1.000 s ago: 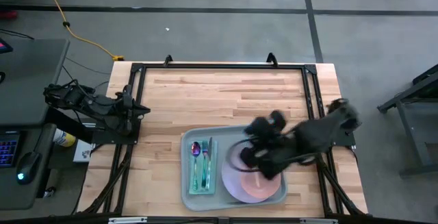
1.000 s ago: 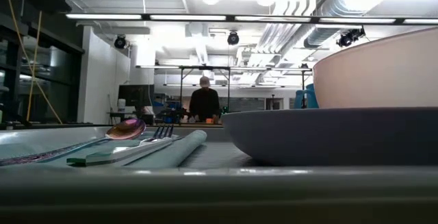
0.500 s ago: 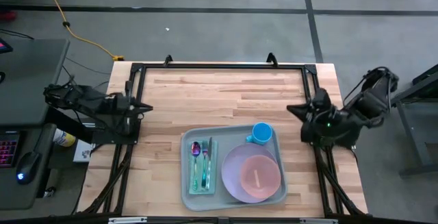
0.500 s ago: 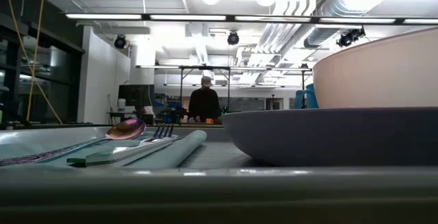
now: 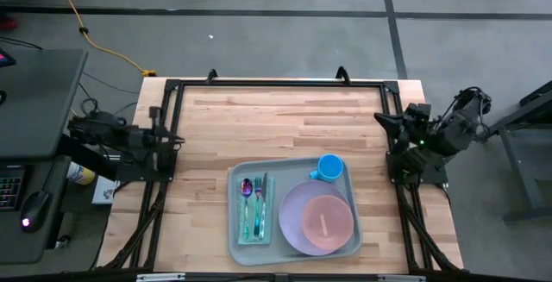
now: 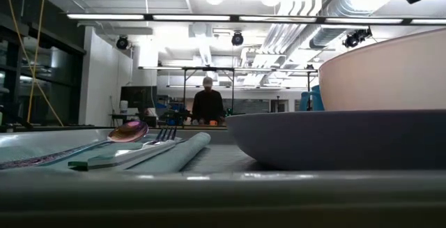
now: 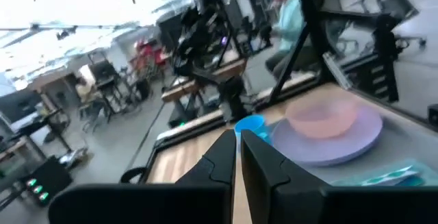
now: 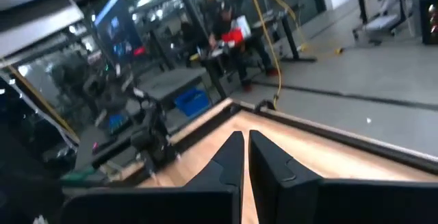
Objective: Set up tray
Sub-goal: Return to Home Position
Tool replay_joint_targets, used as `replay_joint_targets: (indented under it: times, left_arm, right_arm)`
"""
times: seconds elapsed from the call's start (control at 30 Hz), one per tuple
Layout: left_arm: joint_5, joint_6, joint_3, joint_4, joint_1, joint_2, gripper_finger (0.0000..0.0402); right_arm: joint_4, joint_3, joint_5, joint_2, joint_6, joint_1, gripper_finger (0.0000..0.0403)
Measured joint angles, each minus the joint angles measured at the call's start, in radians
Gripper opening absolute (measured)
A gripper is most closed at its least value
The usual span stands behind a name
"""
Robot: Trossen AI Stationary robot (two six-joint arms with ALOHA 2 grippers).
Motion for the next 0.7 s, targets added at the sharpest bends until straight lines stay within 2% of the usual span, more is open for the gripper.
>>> replay_joint_targets:
  times: [0.13,0.4,0.57,0.7]
  left_arm:
    - [0.041,0.002,-0.081,0.044,0.000,0.010,0.0056]
    - [0.091,0.089,-0.310,0.499,0.000,0.003,0.0056]
    - [0.053,0.083,-0.413,0.689,0.000,0.005,0.0056]
    - [0.002,0.053,-0.455,0.716,0.001,0.010,0.0056]
  right_arm:
    - [0.191,-0.088,0.034,-0.064,-0.182,0.000,0.0000]
    - [0.495,-0.280,0.008,-0.161,-0.375,-0.003,0.0000]
    - [0.680,-0.366,-0.057,-0.210,-0.517,-0.004,0.0000]
    - [0.718,-0.408,-0.117,-0.265,-0.558,-0.033,0.0000]
